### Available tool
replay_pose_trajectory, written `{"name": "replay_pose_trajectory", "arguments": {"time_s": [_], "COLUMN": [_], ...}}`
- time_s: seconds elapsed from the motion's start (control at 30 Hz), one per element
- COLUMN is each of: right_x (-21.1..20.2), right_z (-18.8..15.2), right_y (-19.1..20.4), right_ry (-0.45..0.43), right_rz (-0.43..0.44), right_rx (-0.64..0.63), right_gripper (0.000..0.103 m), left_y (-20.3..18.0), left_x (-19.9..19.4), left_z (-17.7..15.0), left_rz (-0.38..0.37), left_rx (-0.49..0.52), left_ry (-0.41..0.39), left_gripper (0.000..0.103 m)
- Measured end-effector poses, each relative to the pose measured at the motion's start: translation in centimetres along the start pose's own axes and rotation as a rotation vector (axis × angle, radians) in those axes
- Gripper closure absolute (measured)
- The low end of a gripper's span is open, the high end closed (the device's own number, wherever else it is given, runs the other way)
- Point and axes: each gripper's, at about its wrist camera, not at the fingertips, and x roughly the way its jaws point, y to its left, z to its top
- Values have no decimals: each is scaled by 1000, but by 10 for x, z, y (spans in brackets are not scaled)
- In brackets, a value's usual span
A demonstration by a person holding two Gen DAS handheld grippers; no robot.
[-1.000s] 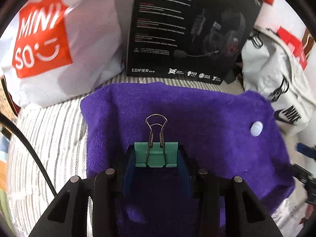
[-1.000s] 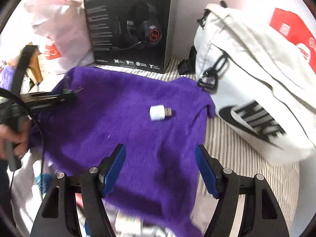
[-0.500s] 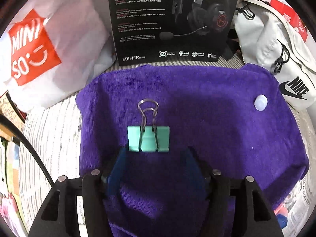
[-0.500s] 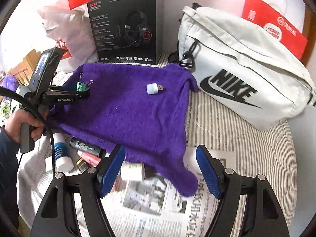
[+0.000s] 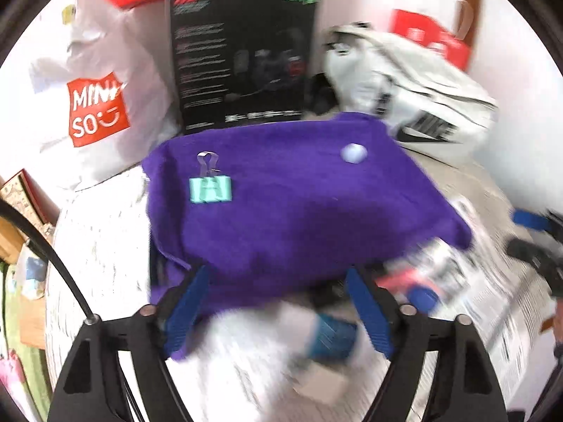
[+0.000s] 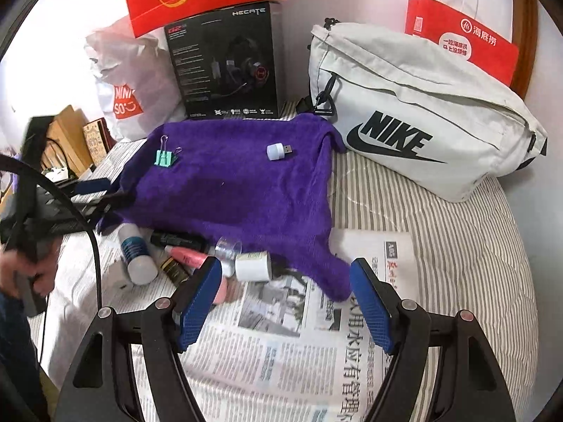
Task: Organize rigid objects
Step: 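Open the left gripper to set the clip on the towel, withdraw, then grasp the white-and-blue bottle crosswise with the left gripper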
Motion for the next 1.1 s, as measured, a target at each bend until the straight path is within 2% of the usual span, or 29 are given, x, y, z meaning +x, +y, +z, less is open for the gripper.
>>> {"name": "replay_pose_trajectory", "arguments": {"time_s": [0.13,0.23,0.33,0.43,0.57,0.63,0.7,0.73,0.97,1.1], "right_x": [-6,-11,-12,-13,-11,-7,-3,0,18,26], "right_z": [-9,-17,-23,-28,-34,-36,-39,-40,-42,-41], "right_y": [0,-2,-3,-7,-11,-14,-16,-16,-14,-6], "right_ry": [-8,-9,-5,1,12,24,35,43,72,68], "right_rz": [-5,-6,-22,-36,-51,-53,-53,-51,-23,16], "right_rx": [4,7,6,10,15,20,24,25,29,24], "right_gripper": [28,28,28,28,27,27,27,27,27,27], "left_y": [-19,-27,-28,-28,-27,-26,-23,-22,-19,-12], "left_x": [-10,0,13,26,38,44,47,48,41,25], "left_z": [-20,-31,-35,-38,-38,-36,-37,-36,-37,-37], "left_rz": [-25,0,-34,-9,-25,-14,-45,-59,-66,-46], "left_rx": [89,147,167,189,204,203,181,156,95,69], "left_ry": [-28,13,30,63,81,92,87,86,81,58], "left_gripper": [5,4,4,4,5,7,24,28,28,28]}}
